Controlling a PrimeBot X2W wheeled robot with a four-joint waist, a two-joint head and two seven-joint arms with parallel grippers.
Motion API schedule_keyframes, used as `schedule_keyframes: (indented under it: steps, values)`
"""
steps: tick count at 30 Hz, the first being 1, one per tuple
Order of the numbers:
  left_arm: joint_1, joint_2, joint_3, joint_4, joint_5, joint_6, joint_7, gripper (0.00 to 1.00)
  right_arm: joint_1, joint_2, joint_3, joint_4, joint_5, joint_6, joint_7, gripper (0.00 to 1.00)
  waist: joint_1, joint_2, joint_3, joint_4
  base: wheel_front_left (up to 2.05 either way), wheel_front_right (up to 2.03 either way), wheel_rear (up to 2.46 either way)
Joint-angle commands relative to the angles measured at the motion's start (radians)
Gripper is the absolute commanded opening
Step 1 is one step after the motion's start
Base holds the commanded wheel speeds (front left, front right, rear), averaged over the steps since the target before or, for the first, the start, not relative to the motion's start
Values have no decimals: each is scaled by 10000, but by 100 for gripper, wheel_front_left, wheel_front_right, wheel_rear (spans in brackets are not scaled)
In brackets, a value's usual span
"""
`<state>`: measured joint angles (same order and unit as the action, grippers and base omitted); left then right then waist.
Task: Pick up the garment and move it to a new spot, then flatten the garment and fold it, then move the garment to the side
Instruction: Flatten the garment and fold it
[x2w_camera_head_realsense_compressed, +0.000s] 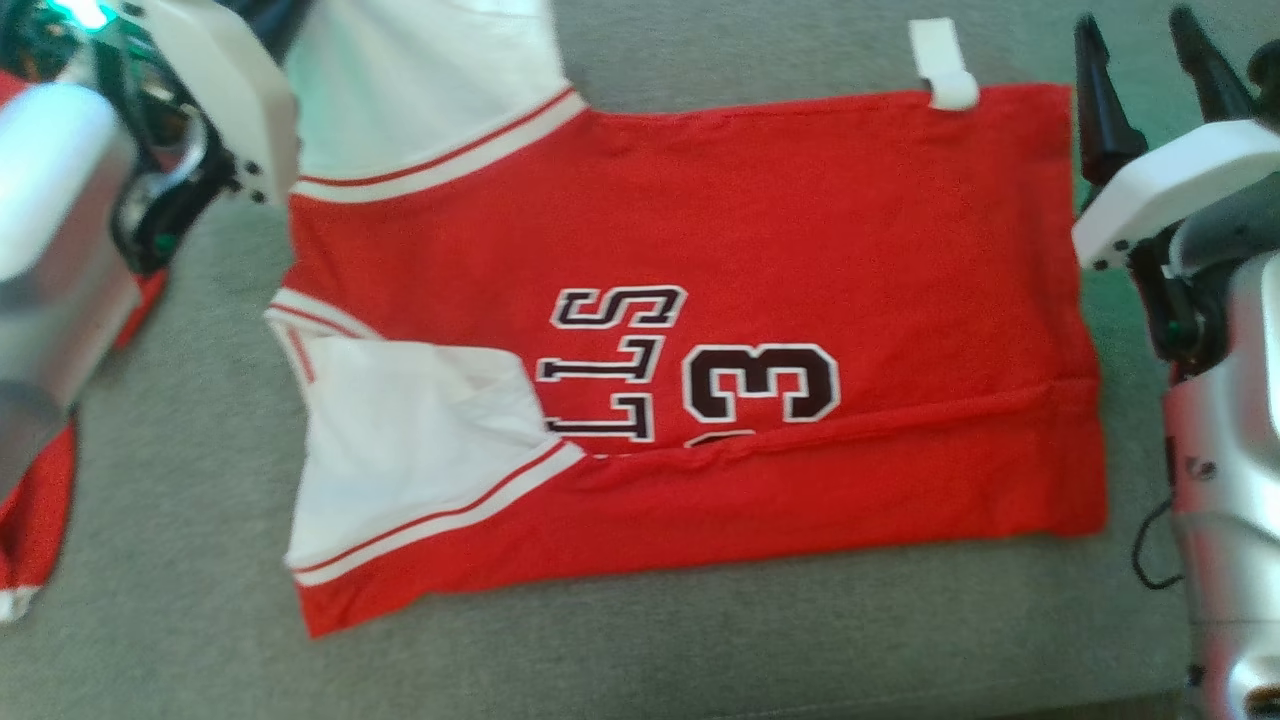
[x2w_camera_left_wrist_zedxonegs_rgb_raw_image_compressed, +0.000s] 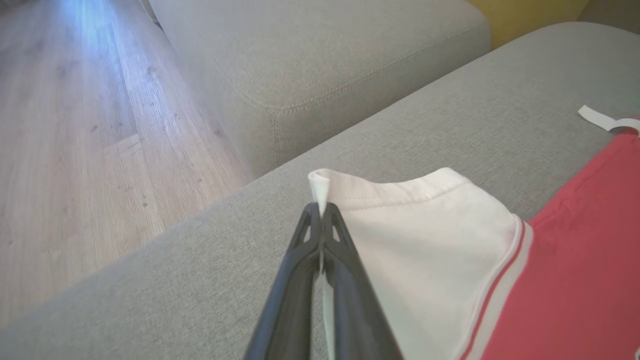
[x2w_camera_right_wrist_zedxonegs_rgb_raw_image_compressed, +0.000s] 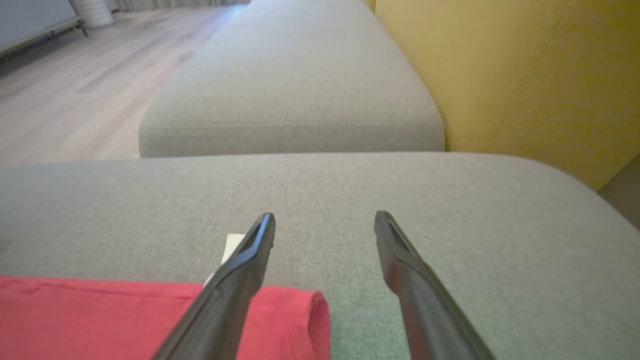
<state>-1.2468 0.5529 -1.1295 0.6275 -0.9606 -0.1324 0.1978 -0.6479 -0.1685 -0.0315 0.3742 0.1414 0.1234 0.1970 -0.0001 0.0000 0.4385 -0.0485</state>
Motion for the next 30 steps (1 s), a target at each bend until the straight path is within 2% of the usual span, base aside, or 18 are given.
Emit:
schedule_keyframes:
  steps: [1, 9, 15, 19, 20, 21, 25, 30]
  values:
    - [-531, 330, 325, -288, 163, 18, -226, 0, -245, -129, 164, -57, 96, 73, 130, 100, 1, 0, -136, 320, 0, 0, 0]
    - [-291, 372, -171, -1502, 393, 25, -440, 0, -962, -956, 363, 2179, 329, 73, 582, 100, 1, 0, -30, 882, 0, 0, 0]
    - [-234, 461, -295, -1987, 470, 134, -312, 0, -1345, -1186, 757, 3481, 544, 73, 1208, 100, 1, 0, 20, 1023, 0, 0, 0]
    - [-227, 537, -306, -2051, 474, 190, -271, 0, -1402, -1139, 1120, 3844, 858, 73, 1639, 100, 1, 0, -11, 1009, 0, 0, 0]
    - [-221, 564, -311, -2049, 477, 209, -259, 0, -1418, -1132, 1260, 3895, 999, 73, 1742, 76, 1, 0, -29, 993, 0, 0, 0]
    - [-213, 591, -316, -2042, 476, 224, -249, 0, -1441, -1148, 1379, 3899, 1108, 73, 1751, 0, 1, 0, -46, 971, 0, 0, 0]
    - [-189, 670, -330, -1945, 455, 272, -201, 0, -1589, -1261, 1660, 3882, 1422, 73, 1618, 0, 1, 0, -105, 877, 0, 0, 0]
    - [-322, 727, -174, -1687, 457, 408, -398, 0, -2003, -1379, 1988, 3554, 1797, 73, 905, 0, 1, 0, -108, 771, 0, 0, 0]
